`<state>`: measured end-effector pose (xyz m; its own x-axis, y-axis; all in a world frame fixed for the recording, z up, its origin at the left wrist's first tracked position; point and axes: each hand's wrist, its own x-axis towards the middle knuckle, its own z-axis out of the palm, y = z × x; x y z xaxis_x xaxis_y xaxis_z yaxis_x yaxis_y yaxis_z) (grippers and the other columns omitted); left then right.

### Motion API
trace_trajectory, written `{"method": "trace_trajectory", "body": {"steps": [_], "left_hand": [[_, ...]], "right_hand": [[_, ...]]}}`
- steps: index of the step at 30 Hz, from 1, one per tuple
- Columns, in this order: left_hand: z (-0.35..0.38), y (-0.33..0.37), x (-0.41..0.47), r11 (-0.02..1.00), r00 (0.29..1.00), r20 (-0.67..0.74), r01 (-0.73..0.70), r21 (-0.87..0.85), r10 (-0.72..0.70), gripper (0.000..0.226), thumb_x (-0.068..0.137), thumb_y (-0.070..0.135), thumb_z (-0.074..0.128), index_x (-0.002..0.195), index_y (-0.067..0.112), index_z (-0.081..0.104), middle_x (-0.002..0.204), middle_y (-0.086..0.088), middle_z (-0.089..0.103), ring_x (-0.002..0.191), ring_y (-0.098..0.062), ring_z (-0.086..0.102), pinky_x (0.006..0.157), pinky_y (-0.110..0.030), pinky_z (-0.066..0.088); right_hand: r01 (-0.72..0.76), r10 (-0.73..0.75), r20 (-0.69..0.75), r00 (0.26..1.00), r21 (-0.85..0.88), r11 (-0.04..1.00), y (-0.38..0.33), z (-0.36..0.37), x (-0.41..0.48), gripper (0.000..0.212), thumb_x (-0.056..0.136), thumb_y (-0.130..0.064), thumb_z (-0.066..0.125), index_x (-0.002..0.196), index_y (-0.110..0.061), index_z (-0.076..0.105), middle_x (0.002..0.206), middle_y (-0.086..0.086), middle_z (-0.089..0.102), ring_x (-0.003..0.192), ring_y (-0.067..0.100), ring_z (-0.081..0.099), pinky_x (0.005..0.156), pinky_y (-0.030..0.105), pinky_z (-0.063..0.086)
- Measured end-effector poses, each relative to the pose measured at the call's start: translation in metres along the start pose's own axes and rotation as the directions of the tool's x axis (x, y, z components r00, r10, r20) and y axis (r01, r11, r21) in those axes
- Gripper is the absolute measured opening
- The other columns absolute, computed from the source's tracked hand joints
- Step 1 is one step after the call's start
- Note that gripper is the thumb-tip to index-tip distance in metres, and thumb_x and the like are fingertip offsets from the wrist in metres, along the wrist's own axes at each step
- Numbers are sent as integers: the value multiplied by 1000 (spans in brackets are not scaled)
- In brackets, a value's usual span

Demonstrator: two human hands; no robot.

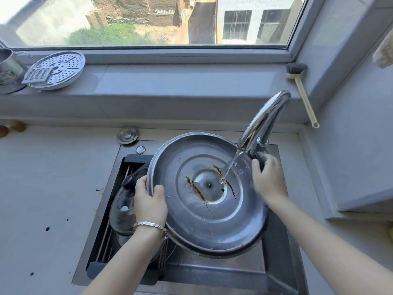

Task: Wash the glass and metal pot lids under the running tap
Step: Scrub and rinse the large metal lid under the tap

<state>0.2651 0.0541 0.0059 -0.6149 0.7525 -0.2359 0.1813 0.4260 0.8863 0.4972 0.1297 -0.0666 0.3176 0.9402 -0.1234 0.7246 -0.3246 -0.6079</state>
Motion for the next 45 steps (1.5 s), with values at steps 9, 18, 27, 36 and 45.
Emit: {"method": "trace_trajectory", "body": {"steps": [9, 18, 27, 36, 45], "left_hand": [[14, -7, -10, 999, 1000, 11, 12, 42, -13, 32, 95, 24, 46, 69, 5, 49, 60, -2, 45, 58, -18, 40, 54, -25, 34], [13, -15, -19, 999, 999, 8, 49, -15, -49, 32, 95, 26, 46, 79, 0, 54, 71, -11, 53, 68, -25, 47, 65, -34, 40], [7, -15, -23, 998, 999, 7, 50, -44, -50, 31, 95, 27, 46, 71, 7, 50, 63, -2, 48, 59, -16, 43, 55, -26, 35], [10, -19, -37, 997, 994, 87, 64, -51, -60, 25, 94, 22, 48, 80, 5, 59, 65, 0, 55, 69, -20, 51, 64, -31, 39], [7, -26, -39, 996, 992, 92, 83, -21, -81, 29, 94, 20, 49, 68, 8, 52, 56, 2, 47, 54, -13, 41, 58, -31, 33]], "right_hand": [[666, -479, 619, 622, -97, 739, -44, 18, -87, 98, 64, -78, -13, 146, -24, -13, 148, -10, -25, 140, 7, -23, 113, 35, -20], [718, -510, 622, 594, -123, 685, -40, 7, -89, 87, 66, -73, -10, 136, -23, -24, 146, -5, -30, 137, 9, -29, 112, 23, -18], [722, -516, 603, 609, -152, 675, -36, 3, -94, 89, 71, -73, -10, 141, -19, -20, 145, -6, -31, 137, 10, -28, 111, 22, -21], [800, -637, 558, 531, -83, 594, -74, 22, -95, 75, 85, -54, 7, 148, -14, -5, 146, -4, -24, 138, 11, -22, 112, 24, -17], [756, -583, 585, 564, -81, 650, -74, 39, -91, 81, 79, -58, -2, 148, -17, -10, 146, -5, -28, 139, 8, -21, 117, 31, -11]]}}
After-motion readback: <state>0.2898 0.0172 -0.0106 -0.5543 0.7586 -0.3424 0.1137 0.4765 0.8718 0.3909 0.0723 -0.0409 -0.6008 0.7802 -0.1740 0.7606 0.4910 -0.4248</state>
